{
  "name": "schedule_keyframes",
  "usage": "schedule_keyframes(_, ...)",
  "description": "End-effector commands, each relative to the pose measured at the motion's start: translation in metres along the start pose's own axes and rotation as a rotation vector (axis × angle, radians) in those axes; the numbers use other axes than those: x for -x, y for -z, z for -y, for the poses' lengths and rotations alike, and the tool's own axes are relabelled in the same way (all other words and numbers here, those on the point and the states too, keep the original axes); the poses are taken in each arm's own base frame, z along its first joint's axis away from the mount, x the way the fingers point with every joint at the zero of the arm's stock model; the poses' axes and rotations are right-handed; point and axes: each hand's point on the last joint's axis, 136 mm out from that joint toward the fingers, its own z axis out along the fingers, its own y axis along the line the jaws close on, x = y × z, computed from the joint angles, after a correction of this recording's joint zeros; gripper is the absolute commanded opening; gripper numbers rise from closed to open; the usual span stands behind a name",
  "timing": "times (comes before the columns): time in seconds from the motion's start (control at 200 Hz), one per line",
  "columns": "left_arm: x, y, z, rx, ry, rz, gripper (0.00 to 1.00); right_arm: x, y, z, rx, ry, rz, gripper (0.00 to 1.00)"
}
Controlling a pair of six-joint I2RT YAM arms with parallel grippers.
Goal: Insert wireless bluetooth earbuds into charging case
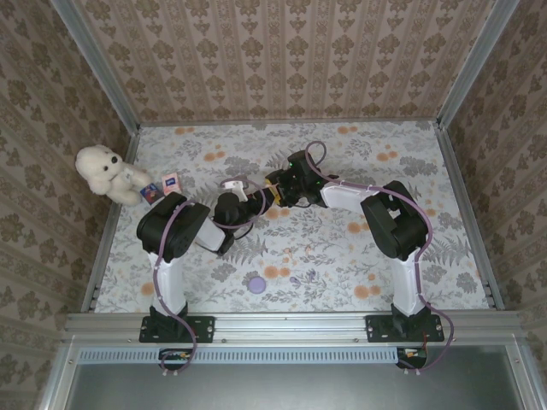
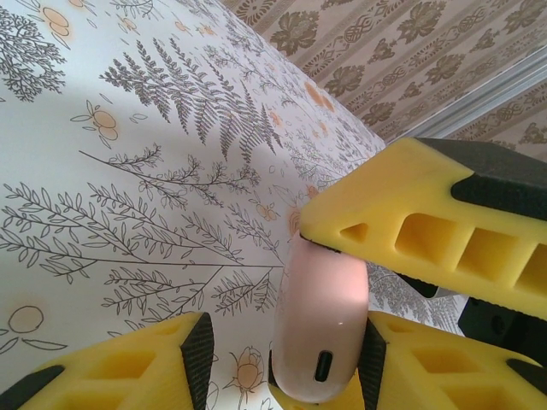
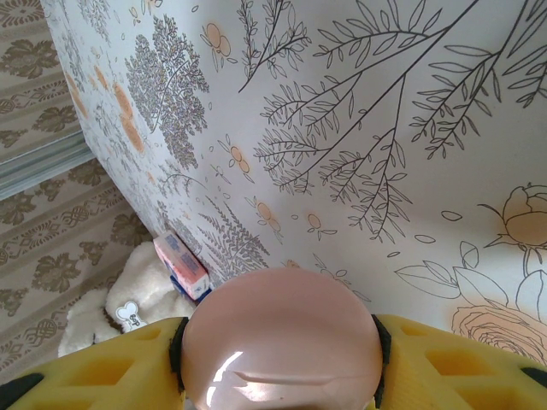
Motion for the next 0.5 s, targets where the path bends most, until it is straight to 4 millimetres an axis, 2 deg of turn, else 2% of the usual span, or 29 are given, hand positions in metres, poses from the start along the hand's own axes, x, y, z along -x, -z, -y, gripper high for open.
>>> schedule_keyframes(0.0, -0.0050, 0.0003, -0.0029, 0.017, -0.035, -0.021, 0.49, -0.0029, 0.0118, -0.0183, 0.051, -0.015, 0.005, 0.55)
schedule_keyframes(0.495, -0.0045, -0.0075, -0.0008, 0.018, -0.060, -0.034, 0.46, -0.0039, 0.0123, -0.0166, 0.051, -0.015, 0.002, 0.55)
